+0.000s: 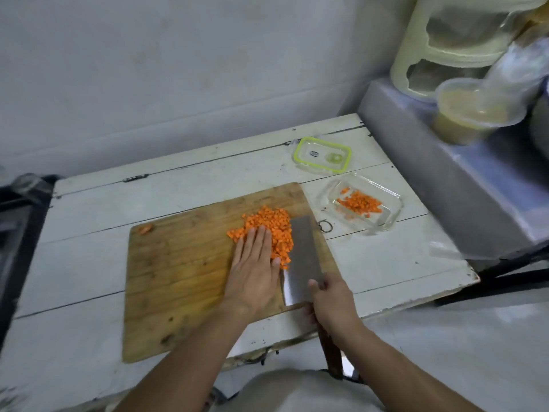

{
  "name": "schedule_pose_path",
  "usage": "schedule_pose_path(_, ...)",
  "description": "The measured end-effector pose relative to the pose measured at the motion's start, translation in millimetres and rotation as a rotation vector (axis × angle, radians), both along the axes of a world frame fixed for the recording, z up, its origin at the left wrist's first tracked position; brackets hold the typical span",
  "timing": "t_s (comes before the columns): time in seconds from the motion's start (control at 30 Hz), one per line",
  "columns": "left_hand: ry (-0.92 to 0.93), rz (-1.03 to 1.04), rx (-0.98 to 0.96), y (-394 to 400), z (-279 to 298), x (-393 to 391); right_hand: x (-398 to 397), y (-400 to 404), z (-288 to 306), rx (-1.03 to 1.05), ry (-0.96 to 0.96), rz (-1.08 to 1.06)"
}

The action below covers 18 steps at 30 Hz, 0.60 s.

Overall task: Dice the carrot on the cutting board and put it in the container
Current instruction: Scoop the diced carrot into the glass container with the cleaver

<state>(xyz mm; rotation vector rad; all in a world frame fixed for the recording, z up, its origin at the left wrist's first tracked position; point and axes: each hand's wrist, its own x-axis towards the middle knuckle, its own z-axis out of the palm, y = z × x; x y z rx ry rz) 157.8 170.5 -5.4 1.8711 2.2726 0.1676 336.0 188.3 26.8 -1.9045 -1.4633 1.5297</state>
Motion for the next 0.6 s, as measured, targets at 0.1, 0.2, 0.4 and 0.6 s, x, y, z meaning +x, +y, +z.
schedule_pose_path(0.1, 0.028, -0.030, -0.014, -2, 1, 3, -10, -7, -4, -0.003, 0.066, -0.026)
schedule_pose_path(0.2, 0.012, -0.042, 0.013, -3, 0, -1, -7, -10, -2, -0.061, 0.128, -0.057)
schedule_pose_path(0.4, -0.261, 0.058, 0.309, -12, 2, -16, 11, -8, 10, -0.219, 0.330, -0.155)
schedule_pose_path(0.6, -0.199, 0.001, 0.336, -31, -8, -25, 27, -3, 19, -0.205, 0.384, -0.160)
